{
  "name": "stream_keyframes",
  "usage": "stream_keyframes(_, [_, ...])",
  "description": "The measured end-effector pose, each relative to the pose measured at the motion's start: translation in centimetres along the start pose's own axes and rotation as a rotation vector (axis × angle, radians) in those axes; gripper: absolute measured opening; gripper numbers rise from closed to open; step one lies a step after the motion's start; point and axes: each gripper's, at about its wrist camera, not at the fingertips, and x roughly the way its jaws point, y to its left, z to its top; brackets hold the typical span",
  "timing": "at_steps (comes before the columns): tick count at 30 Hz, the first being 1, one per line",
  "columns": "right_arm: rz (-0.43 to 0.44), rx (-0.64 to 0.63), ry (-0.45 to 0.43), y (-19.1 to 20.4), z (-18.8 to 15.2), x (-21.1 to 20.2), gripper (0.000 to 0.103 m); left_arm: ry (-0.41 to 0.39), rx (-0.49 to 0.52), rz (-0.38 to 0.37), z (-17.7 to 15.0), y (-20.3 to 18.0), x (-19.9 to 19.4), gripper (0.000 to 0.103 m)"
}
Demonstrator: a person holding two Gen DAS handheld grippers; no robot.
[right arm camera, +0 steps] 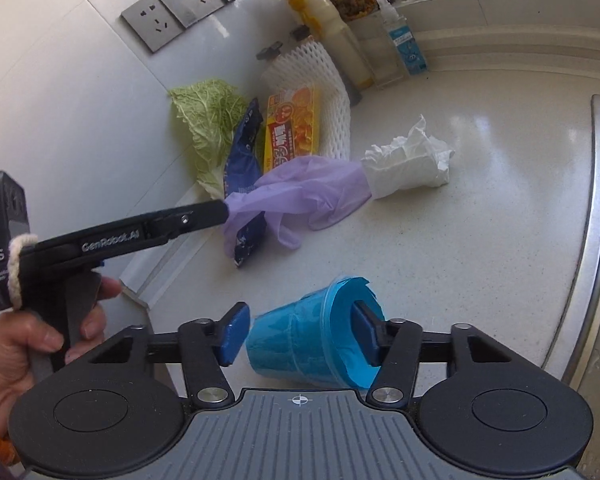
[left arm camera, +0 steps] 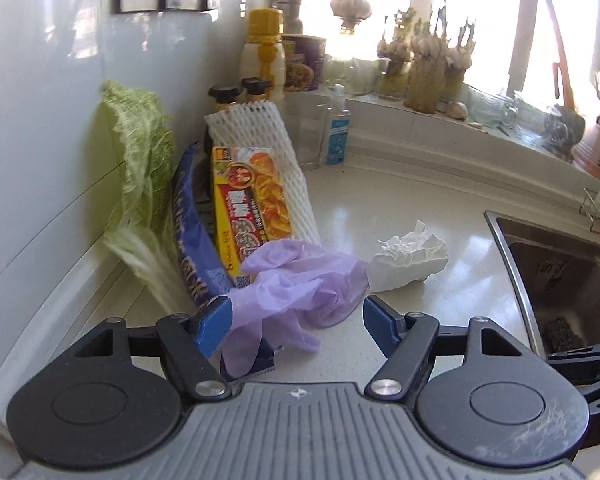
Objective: Collect trash
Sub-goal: 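Grasp the blue cup with the right tool while the left tool grasps the purple glove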
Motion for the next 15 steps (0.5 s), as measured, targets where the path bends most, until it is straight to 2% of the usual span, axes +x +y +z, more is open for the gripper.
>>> stream_keyframes(1, [0.008, 0.000, 0.007, -0.1, 0.0, 0.1, 0.032, 0.005, 0.041, -0.010, 0.3, -0.2, 0.7, 0.067])
stream_keyframes(3, [0.025, -0.005, 0.015, -0.1, 0.0, 0.3, 0.023, 0.030, 0.110, -0.026, 0.7, -0.6, 2.2, 0.066])
stream_keyframes(9, [0.090, 0.030, 0.000, -0.5, 0.0, 0.2, 0.012, 0.171, 0.297, 0.011, 1.2, -1.6, 6.3, 0.062])
stream_keyframes(12, [0.105, 0.027, -0.001, -0.3, 0.2, 0.4, 0.009, 0.221, 0.331, 0.054, 1.1, -1.6, 7.6, 0.040])
stream_keyframes(15, [0.110, 0.021, -0.002, -0.1, 0.4, 0.5, 0.007, 0.238, 0.321, 0.078, 1.1, -1.5, 8.0, 0.021])
